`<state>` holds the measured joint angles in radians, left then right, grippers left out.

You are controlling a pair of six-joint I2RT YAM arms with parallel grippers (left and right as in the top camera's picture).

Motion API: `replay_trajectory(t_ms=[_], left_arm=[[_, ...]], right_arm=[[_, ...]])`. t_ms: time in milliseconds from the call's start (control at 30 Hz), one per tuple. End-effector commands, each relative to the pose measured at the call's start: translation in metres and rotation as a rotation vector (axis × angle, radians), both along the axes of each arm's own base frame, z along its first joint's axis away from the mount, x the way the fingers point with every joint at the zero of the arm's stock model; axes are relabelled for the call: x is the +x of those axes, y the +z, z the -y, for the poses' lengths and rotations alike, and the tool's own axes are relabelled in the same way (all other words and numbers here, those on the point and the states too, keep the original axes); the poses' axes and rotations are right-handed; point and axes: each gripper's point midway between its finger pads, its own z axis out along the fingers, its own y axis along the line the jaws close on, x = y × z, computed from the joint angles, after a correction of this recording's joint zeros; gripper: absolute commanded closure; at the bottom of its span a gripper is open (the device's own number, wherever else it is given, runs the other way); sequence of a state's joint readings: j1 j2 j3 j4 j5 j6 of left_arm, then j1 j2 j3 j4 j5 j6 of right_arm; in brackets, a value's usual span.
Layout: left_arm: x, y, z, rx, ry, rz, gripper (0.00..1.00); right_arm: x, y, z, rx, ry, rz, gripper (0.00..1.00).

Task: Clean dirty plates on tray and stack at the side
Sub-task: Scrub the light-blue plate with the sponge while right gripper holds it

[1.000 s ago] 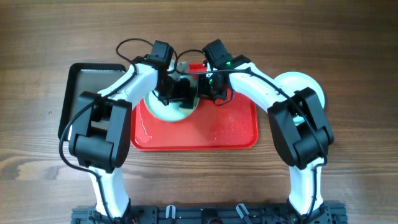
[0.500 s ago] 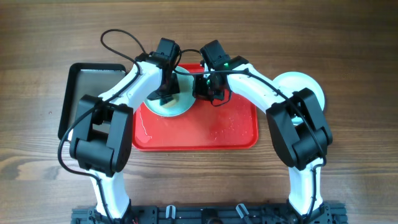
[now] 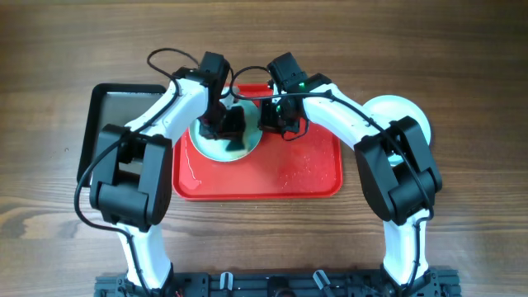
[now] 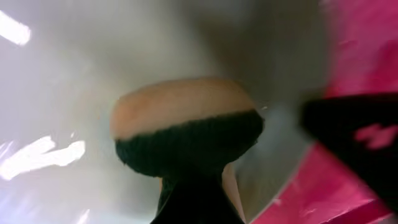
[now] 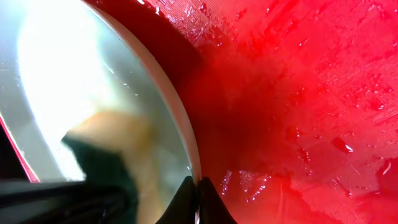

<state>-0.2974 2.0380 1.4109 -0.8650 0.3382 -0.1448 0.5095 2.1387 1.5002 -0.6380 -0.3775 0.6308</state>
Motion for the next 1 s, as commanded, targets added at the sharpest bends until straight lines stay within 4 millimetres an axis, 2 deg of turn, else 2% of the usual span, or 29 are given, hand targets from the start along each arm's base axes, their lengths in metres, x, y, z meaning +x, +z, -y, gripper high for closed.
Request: replay_trajectory(t_ms=[0, 67, 133, 233, 300, 333, 467, 567, 633, 733, 800, 867, 967], left_arm=[[0.021, 0.000, 0.021, -0.096, -0.019, 0.086, 0.96], [0.041, -0.002, 0.012, -0.034, 0.045, 0.153, 0.96], [0.059, -0.004, -0.005, 0.068, 0.123, 0.223, 0.96], [0.071, -0.007, -0.035, 0.236, 0.188, 0.285, 0.96], [0.068, -0.008, -0.053, 0.333, 0.209, 0.283, 0.96], [0.061, -0.009, -0.072, 0.437, 0.245, 0.265, 0.96], [0.037, -0.005, -0.115, 0.663, 0.356, 0.209, 0.96], [0.016, -0.002, -0.134, 0.746, 0.429, 0.137, 0.96], [0.006, -0.004, -0.132, 0.728, 0.422, 0.086, 0.96], [-0.007, -0.012, -0.111, 0.610, 0.322, -0.003, 0.96], [-0.016, -0.016, -0.081, 0.438, 0.165, -0.067, 0.96], [-0.031, -0.013, -0.039, 0.186, -0.010, -0.128, 0.96], [-0.041, -0.002, -0.005, -0.037, -0.128, -0.150, 0.96]], right_arm=[[-0.013, -0.008, 0.002, -0.006, 0.018, -0.056, 0.96], [-0.014, -0.009, 0.002, -0.009, 0.019, -0.061, 0.96], [-0.015, -0.010, 0.002, -0.008, 0.019, -0.060, 0.96], [-0.015, -0.011, 0.001, -0.005, 0.020, -0.060, 0.96], [-0.015, -0.011, 0.001, -0.005, 0.020, -0.060, 0.96], [-0.015, -0.011, 0.001, -0.006, 0.020, -0.060, 0.96], [-0.015, -0.011, 0.001, -0.006, 0.020, -0.060, 0.96], [-0.014, -0.011, 0.001, -0.004, 0.020, -0.057, 0.96], [-0.014, -0.011, 0.001, -0.002, 0.020, -0.054, 0.96], [-0.013, -0.010, 0.000, -0.001, 0.019, -0.051, 0.96], [-0.013, -0.010, 0.000, -0.001, 0.020, -0.051, 0.96], [-0.013, -0.010, 0.000, -0.001, 0.020, -0.051, 0.96], [-0.013, -0.010, 0.000, -0.001, 0.020, -0.051, 0.96]])
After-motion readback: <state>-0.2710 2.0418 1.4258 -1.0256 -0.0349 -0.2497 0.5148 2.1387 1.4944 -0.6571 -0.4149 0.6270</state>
